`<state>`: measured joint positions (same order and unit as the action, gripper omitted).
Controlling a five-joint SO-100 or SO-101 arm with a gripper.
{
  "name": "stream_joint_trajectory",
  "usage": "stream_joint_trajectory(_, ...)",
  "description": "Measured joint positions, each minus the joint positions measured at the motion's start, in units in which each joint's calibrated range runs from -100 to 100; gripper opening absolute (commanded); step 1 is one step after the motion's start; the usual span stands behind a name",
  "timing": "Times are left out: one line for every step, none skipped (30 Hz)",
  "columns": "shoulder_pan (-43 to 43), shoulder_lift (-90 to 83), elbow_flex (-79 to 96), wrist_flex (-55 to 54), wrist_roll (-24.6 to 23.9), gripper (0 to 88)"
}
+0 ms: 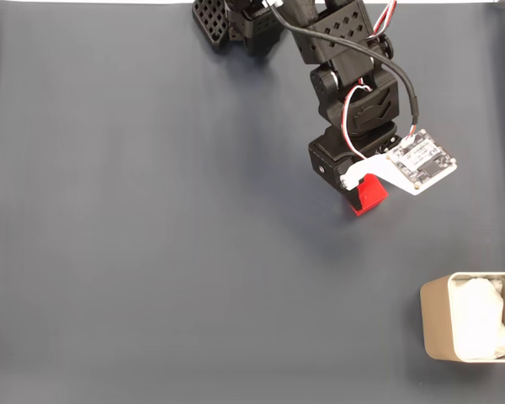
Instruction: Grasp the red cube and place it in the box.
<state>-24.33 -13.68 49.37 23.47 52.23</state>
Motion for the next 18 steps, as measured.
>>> stream_joint_trajectory(0.0, 0.0, 0.0, 0.0, 0.0, 37.8)
stream_joint_trajectory(0.0, 0.0, 0.0, 0.0, 0.0, 37.4)
stream_joint_trajectory(0.0, 0.0, 0.0, 0.0, 0.0, 37.3)
stream_joint_trajectory(0.0, 0.0, 0.0, 0.0, 0.0, 37.2)
stream_joint_trajectory(0.0, 0.0, 0.0, 0.0, 0.0, 37.1)
stream_joint_trajectory(0.0, 0.0, 0.0, 0.0, 0.0, 37.0)
stream_joint_trajectory(0.0, 0.0, 0.0, 0.0, 0.0, 36.7)
stream_joint_trajectory(0.0, 0.0, 0.0, 0.0, 0.0, 36.5)
stream_joint_trajectory(0.0, 0.0, 0.1, 0.0, 0.0, 36.2)
stream_joint_trajectory(0.0, 0.0, 0.4, 0.0, 0.0, 35.9)
stream_joint_trajectory(0.0, 0.0, 0.9, 0.0, 0.0, 35.5)
stream_joint_trajectory(0.0, 0.0, 1.4, 0.0, 0.0, 35.2)
stream_joint_trajectory(0.0, 0.0, 1.8, 0.0, 0.0, 35.1)
stream_joint_trajectory(0.0, 0.0, 2.1, 0.0, 0.0, 35.0)
stream_joint_trajectory(0.0, 0.0, 2.4, 0.0, 0.0, 35.0)
stream_joint_trajectory(0.0, -0.1, 2.6, 0.0, 0.0, 35.0)
stream_joint_trajectory(0.0, -0.1, 2.8, 0.0, 0.0, 35.0)
stream_joint_trajectory(0.0, -0.1, 2.8, 0.0, 0.0, 35.0)
